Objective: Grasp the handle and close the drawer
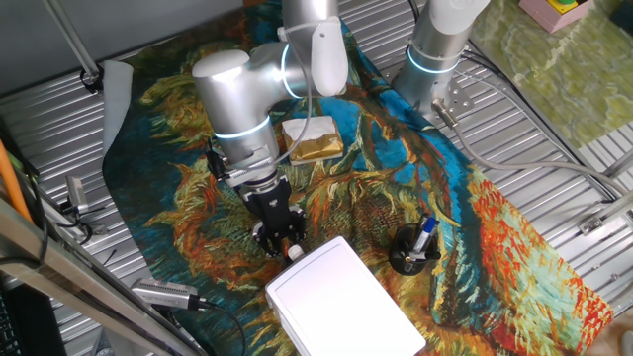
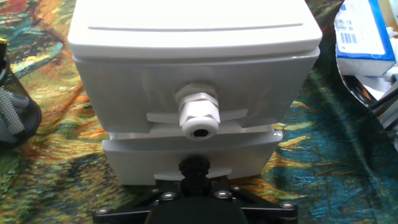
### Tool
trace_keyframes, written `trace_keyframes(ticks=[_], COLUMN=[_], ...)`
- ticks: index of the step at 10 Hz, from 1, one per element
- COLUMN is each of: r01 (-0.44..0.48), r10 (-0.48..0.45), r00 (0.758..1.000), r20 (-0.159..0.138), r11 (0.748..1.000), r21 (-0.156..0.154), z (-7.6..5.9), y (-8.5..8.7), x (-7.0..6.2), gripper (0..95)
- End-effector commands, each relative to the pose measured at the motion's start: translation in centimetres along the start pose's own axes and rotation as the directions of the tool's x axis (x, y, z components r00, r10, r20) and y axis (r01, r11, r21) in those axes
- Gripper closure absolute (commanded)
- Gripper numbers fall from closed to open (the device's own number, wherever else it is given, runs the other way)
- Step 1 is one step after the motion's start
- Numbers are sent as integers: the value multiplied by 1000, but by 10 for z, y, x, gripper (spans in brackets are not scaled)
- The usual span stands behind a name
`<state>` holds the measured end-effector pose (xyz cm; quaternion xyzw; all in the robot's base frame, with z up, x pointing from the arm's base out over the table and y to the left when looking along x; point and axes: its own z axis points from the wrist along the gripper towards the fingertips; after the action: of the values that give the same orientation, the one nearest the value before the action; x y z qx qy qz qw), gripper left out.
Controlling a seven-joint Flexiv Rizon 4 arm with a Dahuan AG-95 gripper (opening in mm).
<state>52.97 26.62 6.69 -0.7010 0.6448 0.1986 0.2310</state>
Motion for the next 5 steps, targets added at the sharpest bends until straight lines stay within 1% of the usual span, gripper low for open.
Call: trace_keyframes(ticks=[1, 5], r01=[-2, -3], r10=[2, 3], r00=[1000, 1000], r20=[5, 8], r11=[1000, 1000], r21=[0, 2], z=[-1, 1], y=[0, -1], x=[0, 0], gripper=[950, 950])
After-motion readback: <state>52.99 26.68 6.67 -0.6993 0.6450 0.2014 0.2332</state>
